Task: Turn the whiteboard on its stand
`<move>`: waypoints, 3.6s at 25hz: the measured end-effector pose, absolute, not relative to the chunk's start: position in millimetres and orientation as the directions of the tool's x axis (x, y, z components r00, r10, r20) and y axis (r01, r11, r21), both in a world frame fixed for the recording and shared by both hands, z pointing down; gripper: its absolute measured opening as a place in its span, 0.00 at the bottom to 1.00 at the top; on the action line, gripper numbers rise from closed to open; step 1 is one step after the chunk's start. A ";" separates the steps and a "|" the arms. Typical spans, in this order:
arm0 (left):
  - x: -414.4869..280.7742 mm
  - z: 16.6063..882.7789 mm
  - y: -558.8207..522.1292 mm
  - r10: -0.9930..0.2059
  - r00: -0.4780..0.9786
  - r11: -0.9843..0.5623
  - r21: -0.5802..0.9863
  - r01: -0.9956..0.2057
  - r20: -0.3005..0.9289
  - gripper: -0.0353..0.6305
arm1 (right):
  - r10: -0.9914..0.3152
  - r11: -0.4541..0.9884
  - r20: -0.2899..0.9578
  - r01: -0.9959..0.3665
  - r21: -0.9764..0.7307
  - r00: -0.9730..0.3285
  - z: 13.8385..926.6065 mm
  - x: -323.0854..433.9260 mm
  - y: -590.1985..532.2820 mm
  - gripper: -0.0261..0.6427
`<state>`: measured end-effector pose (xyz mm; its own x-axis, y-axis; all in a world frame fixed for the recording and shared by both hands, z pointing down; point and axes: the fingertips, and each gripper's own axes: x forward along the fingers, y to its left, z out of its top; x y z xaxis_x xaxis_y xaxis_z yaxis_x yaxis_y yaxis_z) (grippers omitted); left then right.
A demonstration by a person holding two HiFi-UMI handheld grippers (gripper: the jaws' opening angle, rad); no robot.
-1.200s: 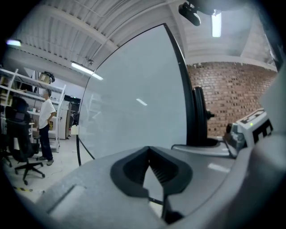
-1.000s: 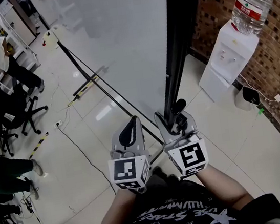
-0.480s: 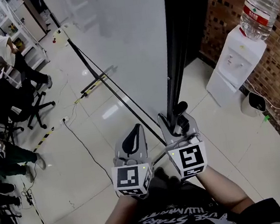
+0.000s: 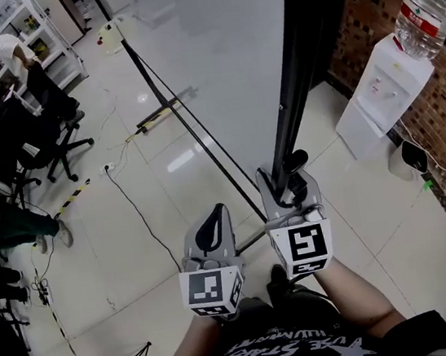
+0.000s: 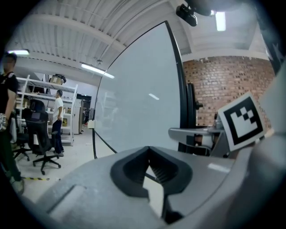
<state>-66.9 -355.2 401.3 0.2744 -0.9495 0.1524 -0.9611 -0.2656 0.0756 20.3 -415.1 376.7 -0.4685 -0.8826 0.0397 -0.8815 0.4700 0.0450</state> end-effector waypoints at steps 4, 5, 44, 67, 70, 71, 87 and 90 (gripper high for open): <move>-80.2 402.2 -337.2 -0.949 0.278 -0.268 0.081 -0.960 0.149 0.06 | -0.896 0.443 0.041 -0.896 0.043 -0.441 378.1 20.5 -405.6 0.25; -84.6 402.3 -330.8 -0.949 0.276 -0.266 0.085 -0.960 0.150 0.06 | -0.897 0.441 0.043 -0.896 0.043 -0.439 377.9 20.1 -403.8 0.25; -85.4 416.9 -86.4 -0.943 0.260 -0.251 0.071 -0.965 0.209 0.06 | -0.914 0.405 0.049 -0.914 0.029 -0.403 375.6 -12.2 -129.7 0.25; -79.9 416.6 17.3 -0.878 0.442 -0.433 0.091 -0.897 0.183 0.06 | -0.935 0.346 0.084 -0.938 0.013 -0.343 377.5 -13.2 25.8 0.25; -77.9 418.8 22.1 -0.871 0.456 -0.446 0.091 -0.890 0.183 0.06 | -0.936 0.345 0.075 -0.939 0.001 -0.344 377.1 -13.9 37.0 0.25; -77.5 419.6 22.7 -0.869 0.460 -0.450 0.093 -0.888 0.183 0.06 | -0.937 0.343 0.072 -0.939 0.000 -0.342 376.8 -14.4 38.9 0.25; -73.9 398.4 26.7 -0.878 0.470 -0.461 0.097 -0.882 0.094 0.06 | -0.935 0.347 0.073 -0.938 -0.022 -0.348 379.8 -14.5 28.5 0.25; -77.4 398.8 28.7 -0.885 0.457 -0.450 0.089 -0.889 0.092 0.06 | -0.926 0.372 0.058 -0.928 -0.010 -0.372 380.0 -12.1 27.4 0.27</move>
<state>-77.4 28.7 398.8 0.4567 -0.8849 0.0916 -0.8888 -0.4495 0.0890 -12.1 27.4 380.0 -0.3719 -0.9265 0.0580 -0.9282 0.3720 -0.0097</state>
